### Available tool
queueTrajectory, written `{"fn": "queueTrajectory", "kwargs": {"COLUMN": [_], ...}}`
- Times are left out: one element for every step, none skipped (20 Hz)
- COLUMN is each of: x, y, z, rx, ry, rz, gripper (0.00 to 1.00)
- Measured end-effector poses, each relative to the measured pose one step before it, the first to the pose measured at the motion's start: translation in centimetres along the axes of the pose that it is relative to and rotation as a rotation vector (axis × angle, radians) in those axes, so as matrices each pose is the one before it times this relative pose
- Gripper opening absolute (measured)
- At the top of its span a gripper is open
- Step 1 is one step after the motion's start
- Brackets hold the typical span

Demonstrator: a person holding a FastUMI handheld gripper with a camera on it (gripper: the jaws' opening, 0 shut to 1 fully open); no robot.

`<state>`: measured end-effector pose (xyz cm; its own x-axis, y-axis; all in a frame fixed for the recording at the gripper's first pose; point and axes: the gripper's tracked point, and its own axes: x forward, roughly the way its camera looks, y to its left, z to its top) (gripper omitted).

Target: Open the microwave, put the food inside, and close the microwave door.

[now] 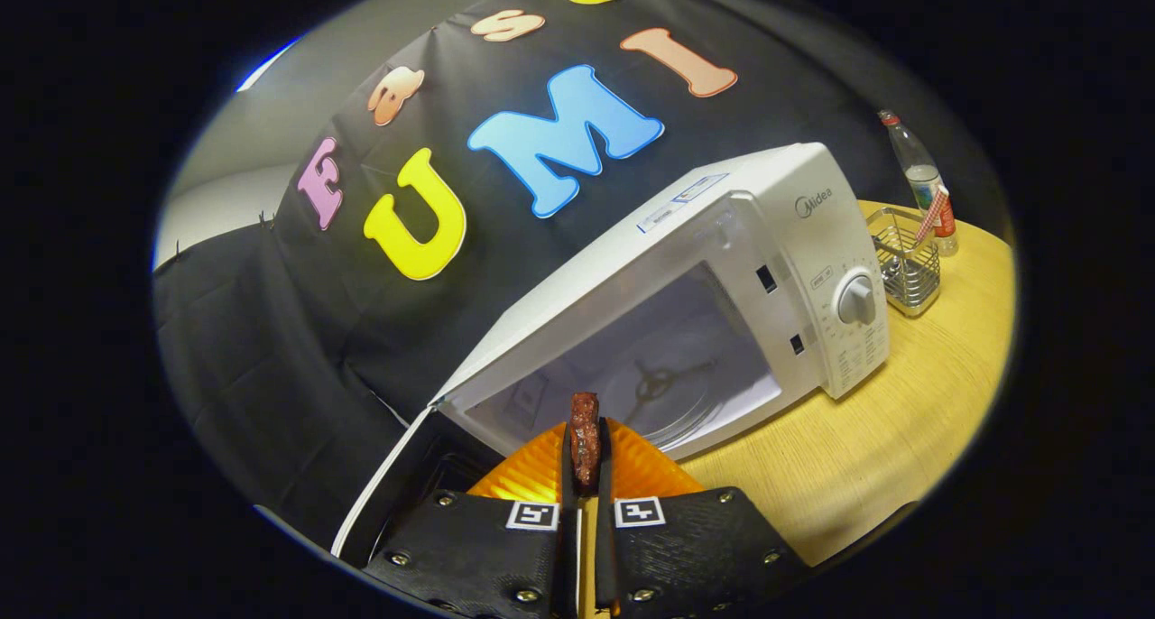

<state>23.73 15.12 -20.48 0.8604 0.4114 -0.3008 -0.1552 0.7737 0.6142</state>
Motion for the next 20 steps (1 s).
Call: {"fn": "queueTrajectory", "kwargs": {"x": [0.736,0.779,0.7,0.72,0.764,0.731,0.722,0.594,0.515,0.474,0.457,0.473,0.45,0.44,0.384,0.462,0.34,0.288,0.353,0.333], "y": [-0.195,-0.202,-0.328,-0.222,-0.225,-0.235,-0.277,-0.287,-0.148,-0.178,-0.252,-0.149,-0.217,-0.353,-0.276,-0.369,-0.27,-0.043,-0.008,-0.125], "z": [0.012,0.016,0.081,-0.06,-0.082,-0.038,-0.061,-0.086,0.02,-0.151,-0.137,-0.234,-0.277,-0.493,-0.372,-0.381,-0.254,-0.05,0.049,0.067], "rx": [-0.0002,-0.00357,-0.00484,-0.00119,0.0012,-0.00136,-0.00339,-0.00502,-0.0022,-0.0008,0.00063,0.00229,0.00551,0.00778,0.009,0.00863,0.00644,0.0073,0.01072,0.0122], "ry": [-0.00073,-0.00289,-0.00099,0.00329,0.0036,-0.00068,-0.00112,-0.00423,-0.00708,-0.0079,-0.00402,-0.00061,0.00451,0.00733,0.00871,0.00834,0.0043,-0.00312,-0.00523,-0.00572], "rz": [-0.00297,-0.00572,-0.00759,-0.00588,-0.00151,-0.00364,-0.00711,-0.00485,-0.00185,-0.00026,0.0004,0.00137,-0.00087,-0.00332,-0.00338,-0.00556,-0.00444,0.00539,0.00206,-0.00225], "gripper": [0.08,0.08,0.08,0.08,0.08,0.08,0.08,0.08,0.08,0.08,0.08,0.08,0.08,0.09,0.09,0.09,0.09,0.09,0.09,0.09]}}
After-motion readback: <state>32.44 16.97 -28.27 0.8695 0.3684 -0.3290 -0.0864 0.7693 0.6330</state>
